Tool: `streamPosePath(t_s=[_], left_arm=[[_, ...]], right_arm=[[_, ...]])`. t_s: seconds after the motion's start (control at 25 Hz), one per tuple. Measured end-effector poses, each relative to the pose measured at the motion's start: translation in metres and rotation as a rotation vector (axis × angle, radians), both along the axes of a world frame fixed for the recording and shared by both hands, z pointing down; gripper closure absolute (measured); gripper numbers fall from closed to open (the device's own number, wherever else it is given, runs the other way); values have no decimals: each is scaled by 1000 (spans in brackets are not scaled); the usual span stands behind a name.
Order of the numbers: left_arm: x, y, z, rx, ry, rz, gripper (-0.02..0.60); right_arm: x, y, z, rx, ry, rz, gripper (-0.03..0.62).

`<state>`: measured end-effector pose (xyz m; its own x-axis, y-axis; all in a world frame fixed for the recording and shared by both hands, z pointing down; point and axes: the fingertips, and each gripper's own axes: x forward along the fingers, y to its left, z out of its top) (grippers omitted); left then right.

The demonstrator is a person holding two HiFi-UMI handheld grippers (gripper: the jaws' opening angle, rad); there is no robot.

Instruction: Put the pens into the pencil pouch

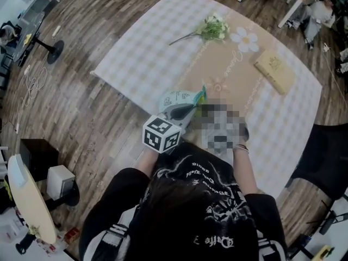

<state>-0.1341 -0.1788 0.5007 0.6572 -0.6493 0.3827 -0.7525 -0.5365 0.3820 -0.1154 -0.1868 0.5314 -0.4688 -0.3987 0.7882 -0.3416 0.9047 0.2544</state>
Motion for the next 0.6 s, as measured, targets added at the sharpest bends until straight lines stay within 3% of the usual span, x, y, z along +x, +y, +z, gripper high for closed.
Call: streamPosePath(t_s=[0.32, 0.6], left_arm=[[12, 4, 0, -5, 9, 86, 549], [12, 7, -8, 8, 72, 164, 549]], right_arm=[[-7, 1, 3, 2, 34, -52, 526], [-11, 4, 2, -35, 11, -88, 525]])
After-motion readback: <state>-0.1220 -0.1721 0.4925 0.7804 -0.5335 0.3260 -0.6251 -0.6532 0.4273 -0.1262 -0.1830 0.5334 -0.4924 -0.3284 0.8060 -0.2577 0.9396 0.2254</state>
